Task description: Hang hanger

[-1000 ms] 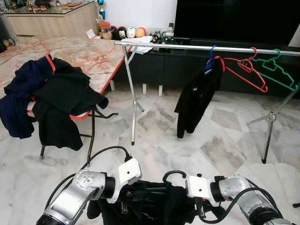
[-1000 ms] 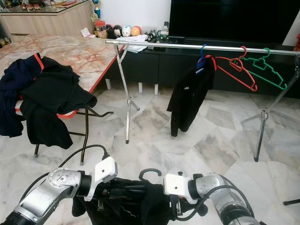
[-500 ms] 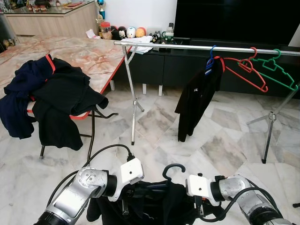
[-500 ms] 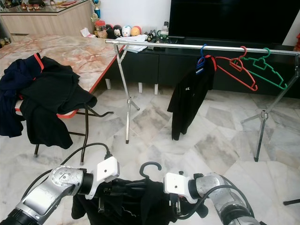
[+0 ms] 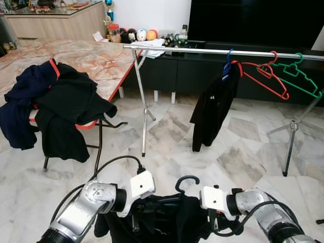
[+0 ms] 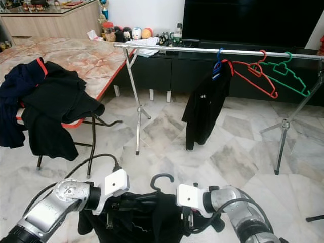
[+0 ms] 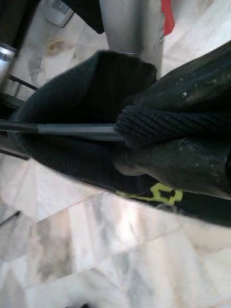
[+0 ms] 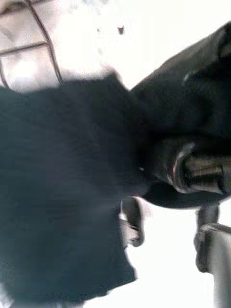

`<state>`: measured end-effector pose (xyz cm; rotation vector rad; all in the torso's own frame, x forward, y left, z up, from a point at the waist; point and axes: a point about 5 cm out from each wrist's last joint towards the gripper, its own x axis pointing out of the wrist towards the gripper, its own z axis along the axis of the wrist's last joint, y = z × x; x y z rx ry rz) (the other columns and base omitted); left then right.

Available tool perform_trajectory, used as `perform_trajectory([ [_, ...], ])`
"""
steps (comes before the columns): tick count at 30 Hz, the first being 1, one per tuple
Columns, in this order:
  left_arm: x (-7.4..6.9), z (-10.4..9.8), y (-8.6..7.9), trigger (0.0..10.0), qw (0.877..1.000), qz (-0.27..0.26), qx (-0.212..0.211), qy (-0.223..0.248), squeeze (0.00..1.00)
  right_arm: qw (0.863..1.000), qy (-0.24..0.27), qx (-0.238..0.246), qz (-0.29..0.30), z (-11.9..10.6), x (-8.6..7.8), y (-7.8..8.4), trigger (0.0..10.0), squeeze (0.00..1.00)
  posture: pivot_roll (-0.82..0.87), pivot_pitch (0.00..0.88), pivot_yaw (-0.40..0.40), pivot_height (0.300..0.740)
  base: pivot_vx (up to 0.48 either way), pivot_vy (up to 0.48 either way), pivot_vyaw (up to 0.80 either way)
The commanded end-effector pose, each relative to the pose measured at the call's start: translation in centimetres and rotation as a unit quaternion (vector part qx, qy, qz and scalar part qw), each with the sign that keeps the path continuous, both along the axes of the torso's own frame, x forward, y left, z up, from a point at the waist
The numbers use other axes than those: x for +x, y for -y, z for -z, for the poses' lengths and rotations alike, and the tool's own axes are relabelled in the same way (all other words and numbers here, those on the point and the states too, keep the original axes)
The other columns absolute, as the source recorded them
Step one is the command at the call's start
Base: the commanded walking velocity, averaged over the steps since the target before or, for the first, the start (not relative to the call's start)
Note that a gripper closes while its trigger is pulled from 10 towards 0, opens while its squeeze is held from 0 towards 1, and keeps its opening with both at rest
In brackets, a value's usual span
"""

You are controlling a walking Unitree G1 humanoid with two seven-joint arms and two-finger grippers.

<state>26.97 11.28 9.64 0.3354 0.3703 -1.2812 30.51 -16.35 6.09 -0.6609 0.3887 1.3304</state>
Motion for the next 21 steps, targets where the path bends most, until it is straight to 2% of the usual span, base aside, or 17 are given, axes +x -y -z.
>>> perform_trajectory([
  [1, 0.0, 0.5, -0.4, 0.0, 1.0, -0.01, 0.018, -0.002, 0.0, 1.0, 0.012, 0.014, -0.011, -1.0, 0.5, -0.4, 10.0, 1.0, 0.04, 0.066, 0.002, 0.74, 0.0, 0.0, 0.0],
  [7, 0.4, 0.7, -0.6, 0.0, 0.999, -0.031, 0.019, 0.008, 0.0, 1.0, 0.001, 0.004, -0.025, -0.8, 0.3, -0.4, 10.0, 1.0, 0.04, 0.065, 0.001, 0.74, 0.0, 0.0, 0.0],
  [9, 1.0, 1.0, -0.9, 0.0, 0.998, -0.06, 0.02, 0.019, 0.0, 0.999, -0.023, -0.014, -0.047, -0.5, -0.1, 0.0, 10.0, 1.0, 0.04, 0.066, 0.001, 0.74, 0.0, 0.0, 0.0],
  [21, 2.0, 1.6, -1.3, 0.0, 0.987, -0.15, -0.01, 0.049, 0.0, 0.998, -0.015, -0.058, -0.034, -0.3, -0.2, 1.4, 10.0, 1.0, 0.03, 0.062, -0.002, 0.74, 0.0, 0.0, 0.0],
])
